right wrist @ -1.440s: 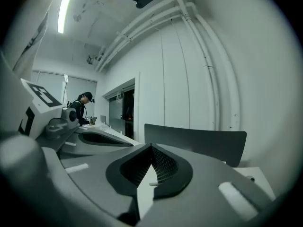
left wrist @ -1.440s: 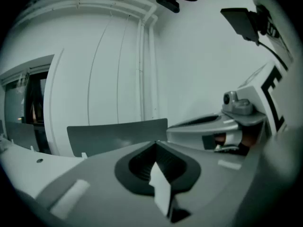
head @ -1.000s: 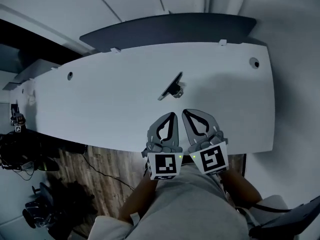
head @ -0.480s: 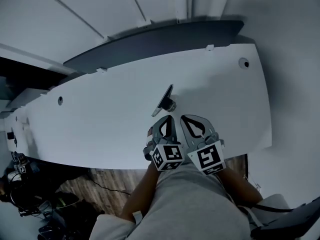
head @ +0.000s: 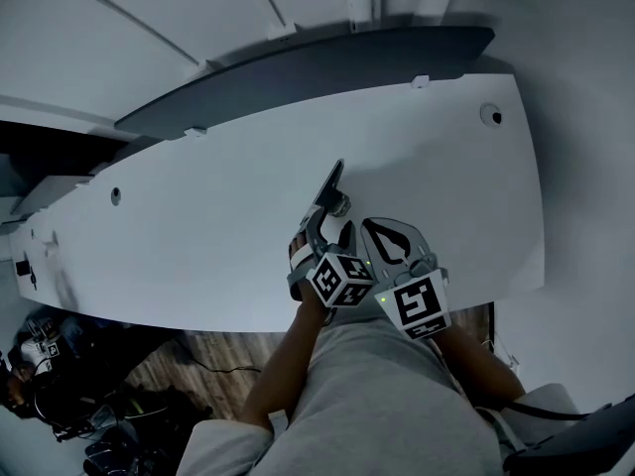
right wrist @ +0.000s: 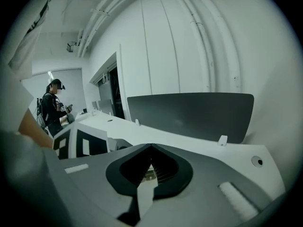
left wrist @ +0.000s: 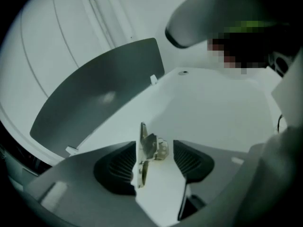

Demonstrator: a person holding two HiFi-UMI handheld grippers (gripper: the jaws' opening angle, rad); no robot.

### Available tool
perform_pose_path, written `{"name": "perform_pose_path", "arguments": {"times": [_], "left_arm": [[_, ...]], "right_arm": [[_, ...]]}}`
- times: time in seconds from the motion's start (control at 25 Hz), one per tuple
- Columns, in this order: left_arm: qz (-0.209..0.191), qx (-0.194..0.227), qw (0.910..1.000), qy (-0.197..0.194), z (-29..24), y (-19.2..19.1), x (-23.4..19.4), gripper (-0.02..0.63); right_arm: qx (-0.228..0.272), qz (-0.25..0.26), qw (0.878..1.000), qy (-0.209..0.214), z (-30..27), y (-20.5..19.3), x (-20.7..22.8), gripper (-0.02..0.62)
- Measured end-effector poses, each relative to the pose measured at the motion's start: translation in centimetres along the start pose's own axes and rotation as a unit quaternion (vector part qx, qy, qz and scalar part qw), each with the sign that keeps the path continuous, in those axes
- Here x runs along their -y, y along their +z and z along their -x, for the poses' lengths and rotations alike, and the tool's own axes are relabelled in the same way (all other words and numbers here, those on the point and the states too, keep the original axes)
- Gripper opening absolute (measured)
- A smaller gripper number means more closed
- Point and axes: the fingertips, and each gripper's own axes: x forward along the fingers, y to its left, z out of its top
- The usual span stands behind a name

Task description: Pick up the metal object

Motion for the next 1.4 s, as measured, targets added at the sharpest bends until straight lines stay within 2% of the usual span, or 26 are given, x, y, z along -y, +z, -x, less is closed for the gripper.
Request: {"name": "perform_pose_path", "arguments": {"times": [0.4, 0.52, 0.64, 0.88, 1.04, 1.16, 1.28, 1.36, 1.4], "left_arm": [[-0.028, -0.058, 0.9979, 0.012, -4.6, -1.8, 0.1, 0.182], [-0.050, -0.055, 0.9963, 0.043, -5.1, -1.8, -0.6, 0.083], [-0.075, -0.043, 0.9934, 0.075, -5.1, -1.4, -1.7, 0.035], [-0.045, -0.031, 0.9955, 0.077, -4.3, -1.9, -3.5, 0.023], [-0.003, 0.018, 0.9980, 0.061, -1.9, 0.0, -4.1, 0.021], [0.051, 0.087, 0.9937, 0.050, 1.1, 2.2, -4.9, 0.021], [0.114, 0.172, 0.9780, 0.028, 5.1, 5.0, -5.9, 0.021], [0.160, 0.231, 0.9596, 0.002, 8.0, 6.7, -6.6, 0.021], [0.186, 0.263, 0.9468, -0.013, 9.6, 7.5, -6.9, 0.021]], "right_arm": [[-0.010, -0.019, 1.000, -0.013, 0.2, -1.3, 2.3, 0.002], [-0.011, -0.021, 1.000, -0.014, 0.1, -1.6, 2.6, 0.002], [-0.012, -0.022, 1.000, -0.016, 0.1, -1.9, 2.8, 0.002], [-0.016, -0.020, 1.000, -0.008, -0.6, -1.8, 2.1, 0.002], [-0.008, -0.017, 1.000, 0.004, -1.0, -1.1, 1.4, 0.002], [0.006, -0.017, 1.000, 0.008, -1.0, 0.0, 1.0, 0.002], [0.038, -0.024, 0.999, 0.012, -0.4, 2.9, 0.7, 0.002], [0.075, -0.018, 0.997, 0.017, 0.3, 5.7, 0.5, 0.002], [0.099, -0.010, 0.995, 0.021, 0.8, 7.3, 0.4, 0.002]]}}
